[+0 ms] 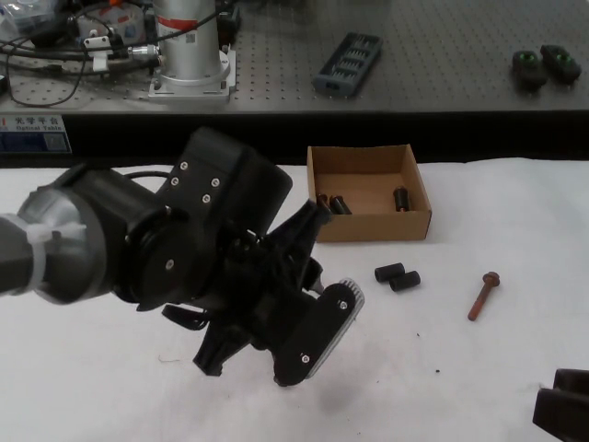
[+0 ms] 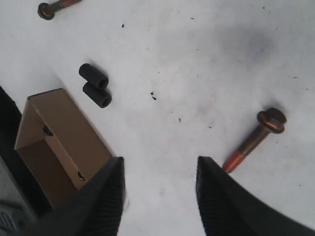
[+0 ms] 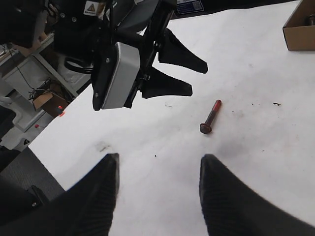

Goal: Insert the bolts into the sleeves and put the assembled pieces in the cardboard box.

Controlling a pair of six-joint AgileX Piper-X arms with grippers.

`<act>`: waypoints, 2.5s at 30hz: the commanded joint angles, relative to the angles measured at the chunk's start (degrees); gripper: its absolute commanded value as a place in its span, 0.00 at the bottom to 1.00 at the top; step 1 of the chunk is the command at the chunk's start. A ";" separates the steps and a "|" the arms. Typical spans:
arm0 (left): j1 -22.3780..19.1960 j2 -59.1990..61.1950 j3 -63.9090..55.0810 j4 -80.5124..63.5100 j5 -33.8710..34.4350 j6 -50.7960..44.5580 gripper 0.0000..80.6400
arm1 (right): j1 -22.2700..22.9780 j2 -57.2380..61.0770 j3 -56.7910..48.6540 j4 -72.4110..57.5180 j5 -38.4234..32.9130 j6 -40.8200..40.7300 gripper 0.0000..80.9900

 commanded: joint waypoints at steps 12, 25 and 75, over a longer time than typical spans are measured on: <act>-0.15 8.23 0.02 -1.07 -5.53 11.48 0.42 | 0.01 -0.62 -0.13 -0.87 -0.43 -0.45 0.48; -0.01 12.13 0.02 -2.83 -5.56 16.10 0.42 | 0.01 -0.62 -0.13 -1.15 -0.43 -0.92 0.48; 1.01 11.00 -0.10 -11.98 1.34 -49.92 0.01 | 0.01 -0.62 -0.13 -1.62 -1.31 -0.91 0.48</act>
